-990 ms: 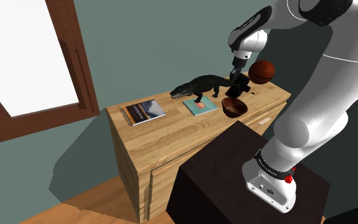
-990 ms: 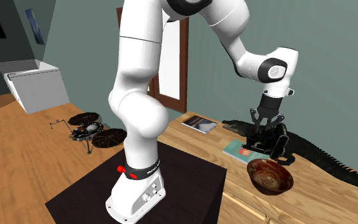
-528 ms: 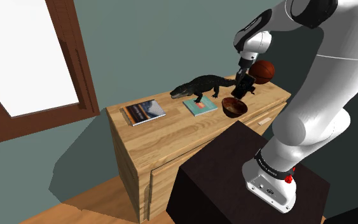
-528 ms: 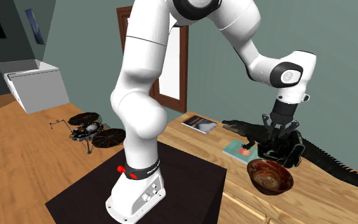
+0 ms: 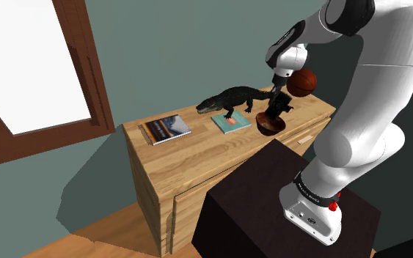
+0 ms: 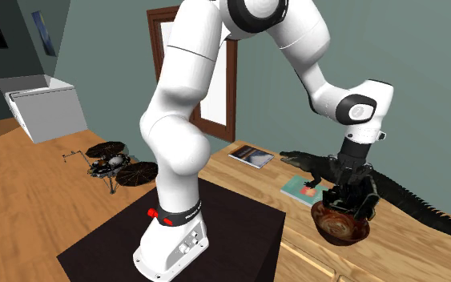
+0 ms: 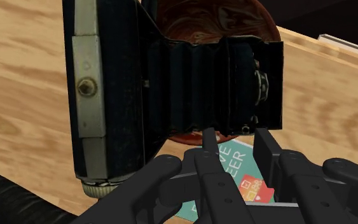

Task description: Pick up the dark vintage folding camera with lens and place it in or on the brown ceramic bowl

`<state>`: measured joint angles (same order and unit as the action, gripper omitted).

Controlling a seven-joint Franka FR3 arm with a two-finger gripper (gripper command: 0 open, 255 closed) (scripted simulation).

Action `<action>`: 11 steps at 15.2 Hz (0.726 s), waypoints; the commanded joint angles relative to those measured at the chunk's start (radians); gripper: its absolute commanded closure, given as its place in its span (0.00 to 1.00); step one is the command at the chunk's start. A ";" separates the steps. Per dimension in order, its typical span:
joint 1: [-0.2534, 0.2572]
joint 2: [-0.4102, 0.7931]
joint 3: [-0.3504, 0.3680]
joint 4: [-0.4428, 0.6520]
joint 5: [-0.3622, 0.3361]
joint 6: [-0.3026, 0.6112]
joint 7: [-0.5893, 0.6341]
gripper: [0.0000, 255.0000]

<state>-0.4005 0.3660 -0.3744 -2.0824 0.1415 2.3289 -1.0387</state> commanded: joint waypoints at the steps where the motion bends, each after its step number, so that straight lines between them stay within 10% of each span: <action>1: -0.003 0.018 0.005 -0.003 0.010 0.022 -0.005 1.00; 11: -0.013 0.061 0.018 -0.005 0.032 0.064 -0.018 1.00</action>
<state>-0.4134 0.4277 -0.3562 -2.0877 0.1730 2.3927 -1.0571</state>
